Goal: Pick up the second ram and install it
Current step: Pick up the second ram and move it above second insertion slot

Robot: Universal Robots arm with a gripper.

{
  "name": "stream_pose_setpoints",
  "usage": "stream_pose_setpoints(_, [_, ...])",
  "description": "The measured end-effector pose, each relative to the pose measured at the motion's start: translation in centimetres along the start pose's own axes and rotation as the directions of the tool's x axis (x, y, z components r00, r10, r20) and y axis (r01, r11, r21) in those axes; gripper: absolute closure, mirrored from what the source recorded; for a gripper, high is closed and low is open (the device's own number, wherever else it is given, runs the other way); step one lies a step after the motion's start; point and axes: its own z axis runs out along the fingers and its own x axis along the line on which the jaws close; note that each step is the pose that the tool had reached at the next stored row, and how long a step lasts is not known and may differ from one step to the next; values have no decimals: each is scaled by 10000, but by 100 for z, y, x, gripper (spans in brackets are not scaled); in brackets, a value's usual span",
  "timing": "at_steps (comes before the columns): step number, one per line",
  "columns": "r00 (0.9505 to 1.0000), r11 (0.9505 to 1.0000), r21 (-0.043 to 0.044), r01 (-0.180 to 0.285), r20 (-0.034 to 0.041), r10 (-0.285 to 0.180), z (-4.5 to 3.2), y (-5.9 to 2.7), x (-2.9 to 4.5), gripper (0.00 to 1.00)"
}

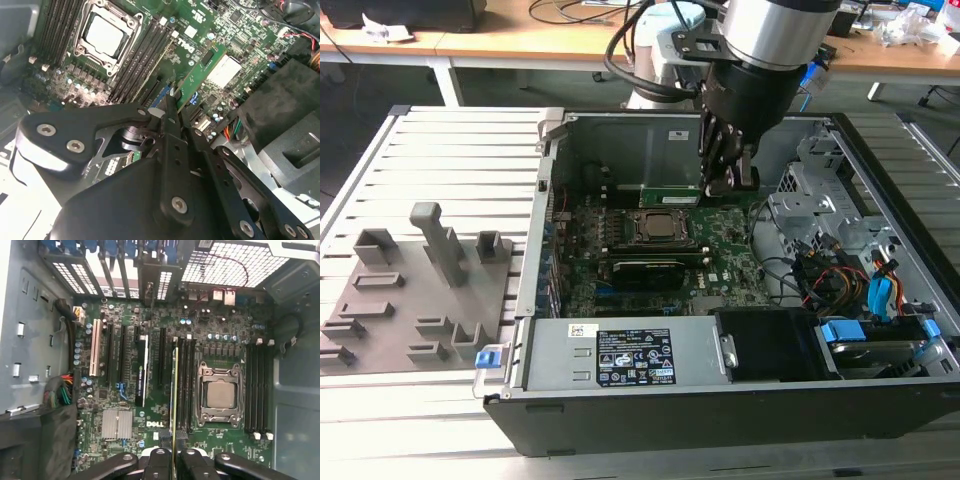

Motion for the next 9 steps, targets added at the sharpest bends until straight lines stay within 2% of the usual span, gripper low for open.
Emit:
stream_pose_setpoints(3, [10000, 10000, 0, 1, -1, -1, 44, -4, -22, 86])
stream_pose_setpoints(7, [10000, 10000, 0, 0, -1, 0, 146, -12, -20, 86])
stream_pose_setpoints(9, [10000, 10000, -1, 0, -4, 0, 151, -12, -20, 86])
